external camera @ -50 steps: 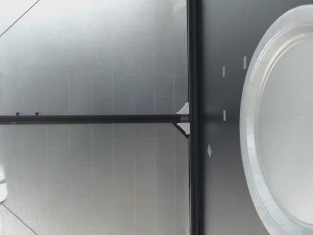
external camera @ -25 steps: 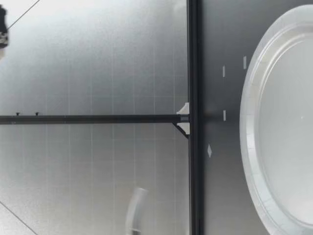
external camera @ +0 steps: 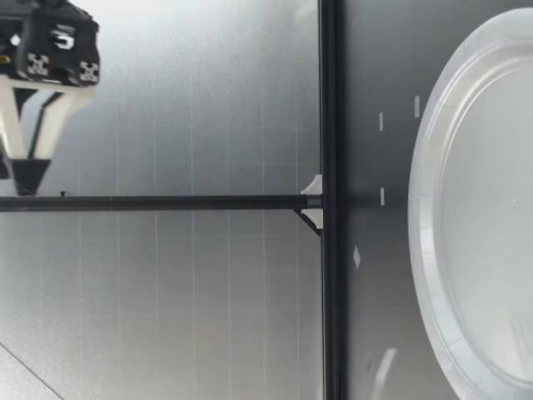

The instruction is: Pick up the fork and place it on the plate.

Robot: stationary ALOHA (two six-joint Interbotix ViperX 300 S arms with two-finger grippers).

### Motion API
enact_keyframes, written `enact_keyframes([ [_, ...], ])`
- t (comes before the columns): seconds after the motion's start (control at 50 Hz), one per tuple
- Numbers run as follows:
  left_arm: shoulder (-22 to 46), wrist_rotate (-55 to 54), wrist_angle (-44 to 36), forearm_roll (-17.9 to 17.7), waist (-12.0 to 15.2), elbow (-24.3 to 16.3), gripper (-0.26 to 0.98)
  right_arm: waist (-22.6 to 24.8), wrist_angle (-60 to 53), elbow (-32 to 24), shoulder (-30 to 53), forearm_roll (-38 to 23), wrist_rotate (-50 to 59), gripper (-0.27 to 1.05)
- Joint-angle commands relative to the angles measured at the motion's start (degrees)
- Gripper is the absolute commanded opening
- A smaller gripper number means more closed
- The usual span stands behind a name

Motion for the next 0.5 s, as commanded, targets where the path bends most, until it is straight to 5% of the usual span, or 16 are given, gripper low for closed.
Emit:
enact_keyframes([
  [0.0,2.29,1.23,-0.44,1.14,-0.18,-0.7,0.02,-0.35,-1.05,-0.79,0.26,0.44,0.09,0.66],
  [0.48,12.66,2.81,-1.85,3.96,-0.18,-2.9,0.02,-0.35,-2.46,-0.44,3.34,3.34,0.18,0.66],
])
